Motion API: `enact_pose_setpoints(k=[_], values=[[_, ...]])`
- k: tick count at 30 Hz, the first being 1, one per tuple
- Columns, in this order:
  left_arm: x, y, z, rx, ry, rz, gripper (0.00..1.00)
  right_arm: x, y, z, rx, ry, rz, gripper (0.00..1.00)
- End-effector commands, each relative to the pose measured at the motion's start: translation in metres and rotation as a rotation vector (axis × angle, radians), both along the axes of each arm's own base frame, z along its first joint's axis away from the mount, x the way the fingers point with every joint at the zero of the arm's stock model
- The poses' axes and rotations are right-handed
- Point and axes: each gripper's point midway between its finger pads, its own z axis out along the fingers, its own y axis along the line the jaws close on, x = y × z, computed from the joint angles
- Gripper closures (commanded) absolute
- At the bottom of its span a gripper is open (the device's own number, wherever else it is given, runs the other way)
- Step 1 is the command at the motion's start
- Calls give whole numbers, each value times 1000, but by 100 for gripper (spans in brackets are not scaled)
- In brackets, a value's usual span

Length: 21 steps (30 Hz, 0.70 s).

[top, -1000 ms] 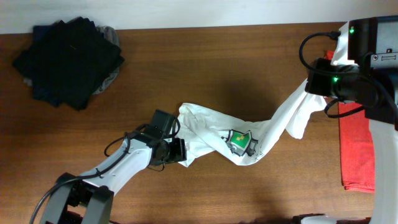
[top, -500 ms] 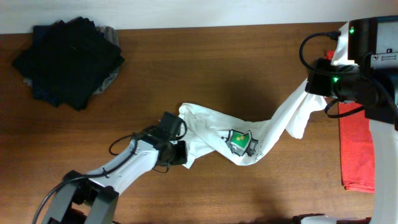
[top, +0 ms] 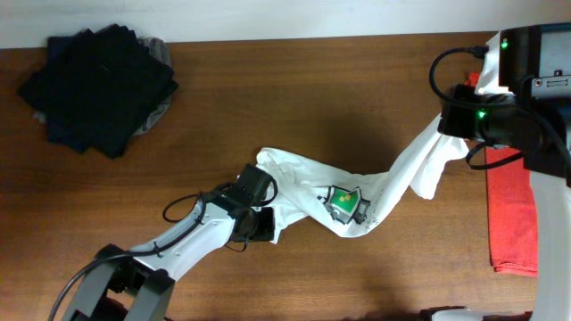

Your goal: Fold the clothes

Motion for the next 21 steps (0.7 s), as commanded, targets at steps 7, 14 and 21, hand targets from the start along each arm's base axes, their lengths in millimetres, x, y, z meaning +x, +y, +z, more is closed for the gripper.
enact_pose_setpoints(k=[7, 14, 21], values=[[-35, 40, -45, 200, 139, 67, 53, -1, -3, 2, -7, -4, -12, 96], [-35, 49, -37, 264, 157, 91, 59, -1, -3, 2, -7, -4, -12, 96], [-26, 45, -23, 276, 155, 73, 54, -3, -3, 1, -8, 5, -12, 96]])
